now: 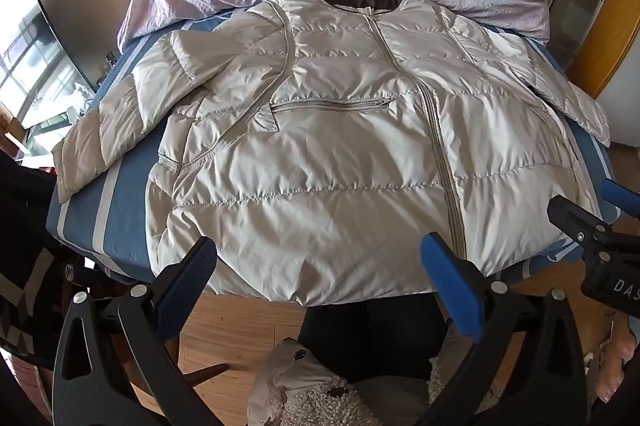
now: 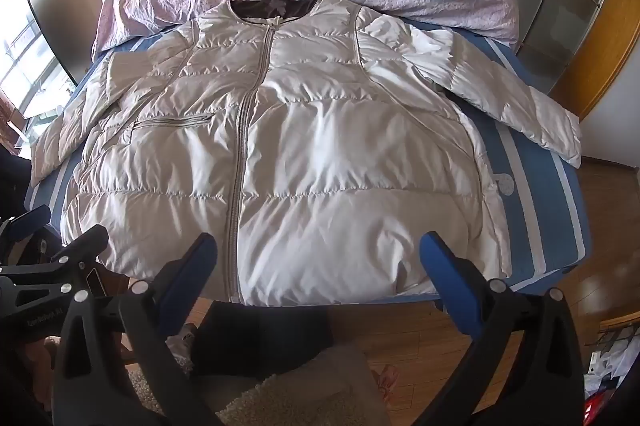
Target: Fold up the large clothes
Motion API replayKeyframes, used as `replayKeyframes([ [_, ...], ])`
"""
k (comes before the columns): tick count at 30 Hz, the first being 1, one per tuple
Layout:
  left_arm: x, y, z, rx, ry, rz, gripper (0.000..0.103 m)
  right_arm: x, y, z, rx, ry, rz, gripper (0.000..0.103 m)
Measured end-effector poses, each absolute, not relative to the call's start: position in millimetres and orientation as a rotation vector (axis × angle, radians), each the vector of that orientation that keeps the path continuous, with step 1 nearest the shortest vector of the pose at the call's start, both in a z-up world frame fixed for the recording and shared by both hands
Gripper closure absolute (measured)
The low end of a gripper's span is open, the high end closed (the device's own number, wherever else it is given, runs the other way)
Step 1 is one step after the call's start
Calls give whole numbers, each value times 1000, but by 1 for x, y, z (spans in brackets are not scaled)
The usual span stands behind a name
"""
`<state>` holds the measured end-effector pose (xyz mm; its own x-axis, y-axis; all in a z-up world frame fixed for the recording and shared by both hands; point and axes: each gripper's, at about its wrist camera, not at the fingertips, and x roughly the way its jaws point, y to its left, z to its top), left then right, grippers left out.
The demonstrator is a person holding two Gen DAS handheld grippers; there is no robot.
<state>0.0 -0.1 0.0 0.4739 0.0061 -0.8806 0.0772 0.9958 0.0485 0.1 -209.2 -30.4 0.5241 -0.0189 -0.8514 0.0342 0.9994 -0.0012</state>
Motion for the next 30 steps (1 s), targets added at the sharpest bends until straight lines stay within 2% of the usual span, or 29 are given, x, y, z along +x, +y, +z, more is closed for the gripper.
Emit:
replayKeyframes([
  [30, 0, 0, 0, 79, 1075, -48, 1, 0, -209, -30, 15, 1020, -33, 2],
])
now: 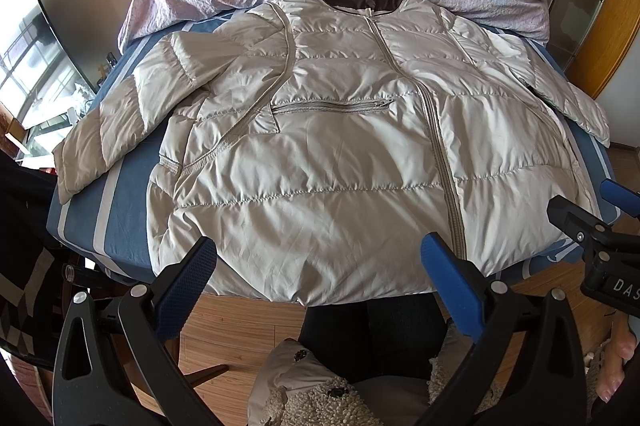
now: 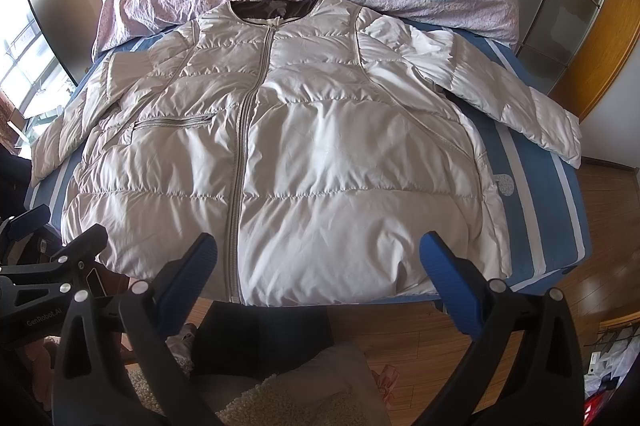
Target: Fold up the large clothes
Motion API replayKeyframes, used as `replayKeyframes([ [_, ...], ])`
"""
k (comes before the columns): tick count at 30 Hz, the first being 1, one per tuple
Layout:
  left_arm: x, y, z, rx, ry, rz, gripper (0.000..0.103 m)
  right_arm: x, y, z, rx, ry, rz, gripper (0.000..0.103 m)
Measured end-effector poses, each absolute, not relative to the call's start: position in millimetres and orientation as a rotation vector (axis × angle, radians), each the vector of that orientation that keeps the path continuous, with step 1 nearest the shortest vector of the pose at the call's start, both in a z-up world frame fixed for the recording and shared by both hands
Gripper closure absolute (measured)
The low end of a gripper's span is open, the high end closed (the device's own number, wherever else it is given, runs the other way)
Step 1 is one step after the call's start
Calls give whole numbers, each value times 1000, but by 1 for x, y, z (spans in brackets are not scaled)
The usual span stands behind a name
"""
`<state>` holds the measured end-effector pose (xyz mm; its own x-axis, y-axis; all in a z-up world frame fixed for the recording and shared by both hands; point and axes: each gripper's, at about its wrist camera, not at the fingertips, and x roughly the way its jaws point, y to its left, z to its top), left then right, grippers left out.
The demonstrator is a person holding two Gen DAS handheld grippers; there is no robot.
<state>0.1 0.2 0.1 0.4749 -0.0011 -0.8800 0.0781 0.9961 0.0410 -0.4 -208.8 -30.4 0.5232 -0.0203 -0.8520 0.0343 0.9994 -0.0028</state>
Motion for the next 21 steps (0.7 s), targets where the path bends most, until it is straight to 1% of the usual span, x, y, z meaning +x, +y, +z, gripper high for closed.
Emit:
replayKeyframes([
  [21, 0, 0, 0, 80, 1074, -48, 1, -1, -209, -30, 15, 1019, -33, 2],
])
